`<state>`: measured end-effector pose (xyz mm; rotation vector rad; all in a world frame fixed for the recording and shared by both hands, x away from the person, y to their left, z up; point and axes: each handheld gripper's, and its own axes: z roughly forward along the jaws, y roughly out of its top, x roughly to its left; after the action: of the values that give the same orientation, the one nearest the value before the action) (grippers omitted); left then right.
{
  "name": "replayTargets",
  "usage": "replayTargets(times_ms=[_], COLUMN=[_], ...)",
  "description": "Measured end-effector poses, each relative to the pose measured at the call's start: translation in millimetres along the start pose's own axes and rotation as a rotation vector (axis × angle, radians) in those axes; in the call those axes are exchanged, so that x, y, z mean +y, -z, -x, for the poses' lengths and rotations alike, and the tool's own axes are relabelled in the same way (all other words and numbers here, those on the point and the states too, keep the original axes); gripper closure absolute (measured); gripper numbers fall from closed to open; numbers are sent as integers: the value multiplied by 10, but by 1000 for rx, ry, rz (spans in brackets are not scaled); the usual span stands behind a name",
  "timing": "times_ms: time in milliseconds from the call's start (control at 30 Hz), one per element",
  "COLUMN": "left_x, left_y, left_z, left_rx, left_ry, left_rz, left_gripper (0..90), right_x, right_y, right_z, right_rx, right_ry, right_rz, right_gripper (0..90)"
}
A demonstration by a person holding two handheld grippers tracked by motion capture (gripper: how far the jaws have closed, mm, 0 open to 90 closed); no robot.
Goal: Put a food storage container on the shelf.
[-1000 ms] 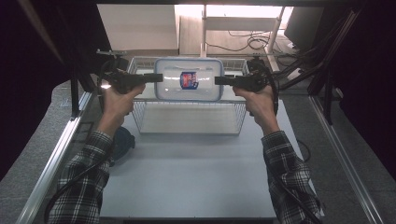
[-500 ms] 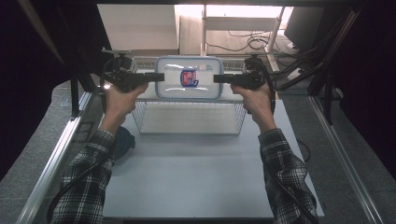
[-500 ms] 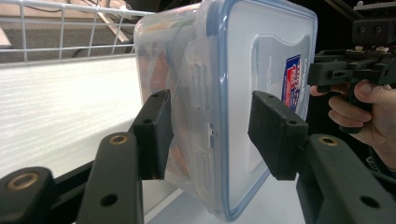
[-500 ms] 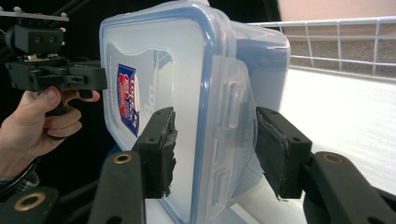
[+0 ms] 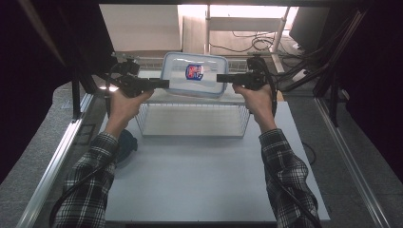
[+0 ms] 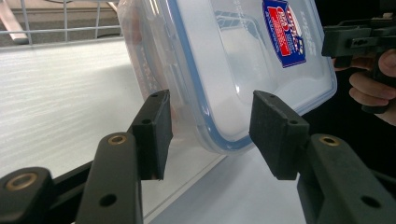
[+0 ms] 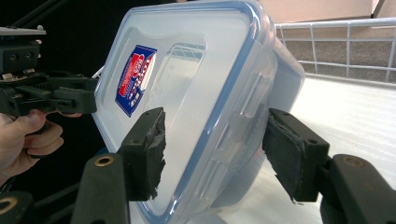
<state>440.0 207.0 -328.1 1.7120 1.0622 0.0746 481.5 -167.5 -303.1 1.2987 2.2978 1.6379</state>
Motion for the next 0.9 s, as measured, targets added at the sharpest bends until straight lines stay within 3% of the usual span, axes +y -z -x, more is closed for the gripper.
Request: replayTargets(times_ms=[67, 167, 200, 333, 500, 633, 900], left_x=[3, 14, 14, 40, 65, 66, 31], left_y=[-1, -8, -8, 1, 8, 13, 74], left_z=[-3, 32, 32, 66, 83, 73, 41], left_rx=[1, 28, 28, 85, 116, 110, 93], left_ry=[1, -12, -12, -25, -27, -32, -28], left_rz=[0, 9, 9, 44, 59, 58, 64], left_gripper=[490, 468, 461, 449, 449, 454, 472], right_x=[0, 5, 5, -8, -6, -9, -43], right_y=[3, -7, -7, -32, -28, -37, -22], right_z=[-17, -89, -89, -124, -122, -150, -237], right_rx=[-21, -95, -95, -144, -156, -145, -146], right_ry=[22, 76, 76, 103, 99, 99, 101], right_rz=[3, -5, -5, -8, 21, 23, 5], right_gripper=[377, 359, 359, 366, 446, 491, 484])
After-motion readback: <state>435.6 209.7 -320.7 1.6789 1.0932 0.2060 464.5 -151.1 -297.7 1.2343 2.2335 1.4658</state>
